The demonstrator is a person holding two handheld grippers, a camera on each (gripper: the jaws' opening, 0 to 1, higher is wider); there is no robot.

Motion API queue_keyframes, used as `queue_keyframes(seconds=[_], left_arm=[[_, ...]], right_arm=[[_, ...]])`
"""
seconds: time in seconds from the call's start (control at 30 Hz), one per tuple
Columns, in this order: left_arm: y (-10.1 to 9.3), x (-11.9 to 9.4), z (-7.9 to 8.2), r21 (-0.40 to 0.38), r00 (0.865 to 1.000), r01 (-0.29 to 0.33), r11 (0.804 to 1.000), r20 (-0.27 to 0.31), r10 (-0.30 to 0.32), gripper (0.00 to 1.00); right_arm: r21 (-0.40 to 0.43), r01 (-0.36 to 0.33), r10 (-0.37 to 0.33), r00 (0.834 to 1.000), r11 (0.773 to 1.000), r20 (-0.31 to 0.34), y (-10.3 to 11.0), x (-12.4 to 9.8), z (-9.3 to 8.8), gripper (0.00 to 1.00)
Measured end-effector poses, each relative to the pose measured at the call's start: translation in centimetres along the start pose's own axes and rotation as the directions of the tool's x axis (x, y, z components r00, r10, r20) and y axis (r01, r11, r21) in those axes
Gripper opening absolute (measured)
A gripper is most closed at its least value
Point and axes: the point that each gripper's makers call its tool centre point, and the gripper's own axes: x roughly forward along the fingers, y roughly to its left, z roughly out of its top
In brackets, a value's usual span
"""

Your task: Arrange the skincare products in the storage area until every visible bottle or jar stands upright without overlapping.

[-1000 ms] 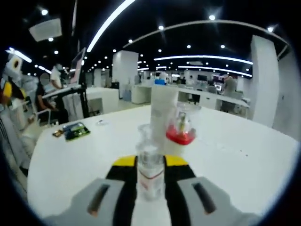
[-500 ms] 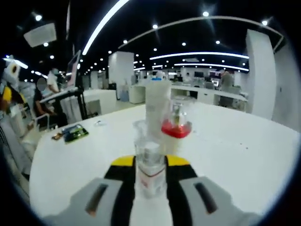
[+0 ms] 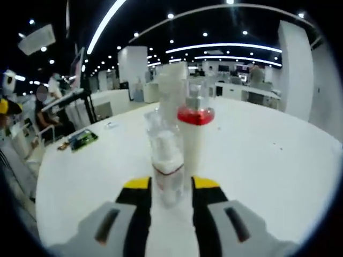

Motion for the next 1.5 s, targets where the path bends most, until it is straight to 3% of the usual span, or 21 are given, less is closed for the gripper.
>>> queue_keyframes(seconds=[0.33,0.7,1.23,1.5], left_arm=[[-0.2,0.0,-0.2,0.004,1.000,0.003,1.000,-0.007,-0.003,0.36],[0.1,-0.3,-0.2,-0.007,1.000,-0.008,1.000,0.000,0.008,0.35],[0.1,-0.6,-0.5,-0.002,1.000,-0.017,1.000,-0.003,0.017,0.34],[1.0,-0.4,-1.2,-0.078,1.000,-0.030,0.996,-0.003,0.030,0.35]], right_arm=[[-0.008,0.007,-0.008,0.999,1.000,-0.037,-0.3,0.2,-0.7,0.24],[-0.029,-0.008,0.006,0.999,1.000,-0.046,-0.3,0.6,-0.4,0.16],[-0.040,-0.020,0.019,0.999,0.999,-0.041,-0.3,0.9,0.2,0.16],[0.034,-0.007,0.008,1.000,0.999,-0.029,-0.1,0.2,0.2,0.20]])
